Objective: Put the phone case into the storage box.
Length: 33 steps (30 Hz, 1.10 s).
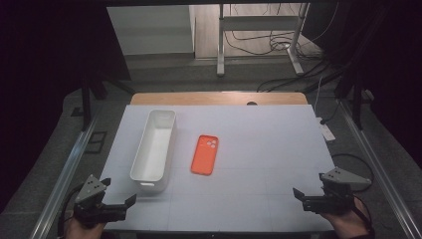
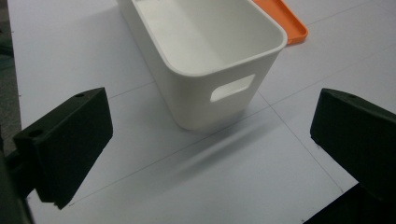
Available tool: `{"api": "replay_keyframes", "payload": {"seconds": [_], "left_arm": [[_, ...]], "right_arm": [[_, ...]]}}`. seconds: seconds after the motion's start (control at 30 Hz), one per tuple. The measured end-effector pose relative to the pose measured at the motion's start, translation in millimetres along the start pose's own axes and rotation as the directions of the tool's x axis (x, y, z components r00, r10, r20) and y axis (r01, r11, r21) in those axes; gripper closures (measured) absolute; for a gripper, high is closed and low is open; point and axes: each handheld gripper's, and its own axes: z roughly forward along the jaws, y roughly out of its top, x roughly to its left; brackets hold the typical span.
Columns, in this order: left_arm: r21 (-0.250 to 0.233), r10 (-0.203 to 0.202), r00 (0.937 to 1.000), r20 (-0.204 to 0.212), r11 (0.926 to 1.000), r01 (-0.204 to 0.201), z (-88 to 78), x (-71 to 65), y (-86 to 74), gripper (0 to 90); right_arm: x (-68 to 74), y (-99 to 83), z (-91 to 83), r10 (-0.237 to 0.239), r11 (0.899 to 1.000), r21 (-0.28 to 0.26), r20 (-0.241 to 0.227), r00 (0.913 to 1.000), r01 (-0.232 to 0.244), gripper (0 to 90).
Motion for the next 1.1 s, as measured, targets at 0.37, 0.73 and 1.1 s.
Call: {"api": "replay_keyframes", "payload": {"seconds": [0.37, 0.73, 1.1], "left_arm": [[-0.001, 0.002, 0.9999, 0.014, 1.0000, -0.002, -0.4, 0.3, -0.9, 0.0], [0.005, 0.009, 0.9996, 0.026, 0.9999, -0.009, 0.2, 0.3, -1.0, 0.2], [0.015, 0.008, 0.9997, 0.024, 0.9998, -0.009, 1.1, 0.4, -0.8, 0.6]], "right_arm": [[-0.2, 0.7, 0.5, 0.006, 1.000, 0.000, -0.009, 0.9999, -0.006, 0.0], [-0.5, 1.2, 1.7, 0.011, 1.000, 0.005, -0.016, 0.9998, -0.011, 0.0], [0.5, 1.7, 2.3, -0.001, 1.000, 0.009, -0.028, 0.9996, 0.002, 0.0]]}}
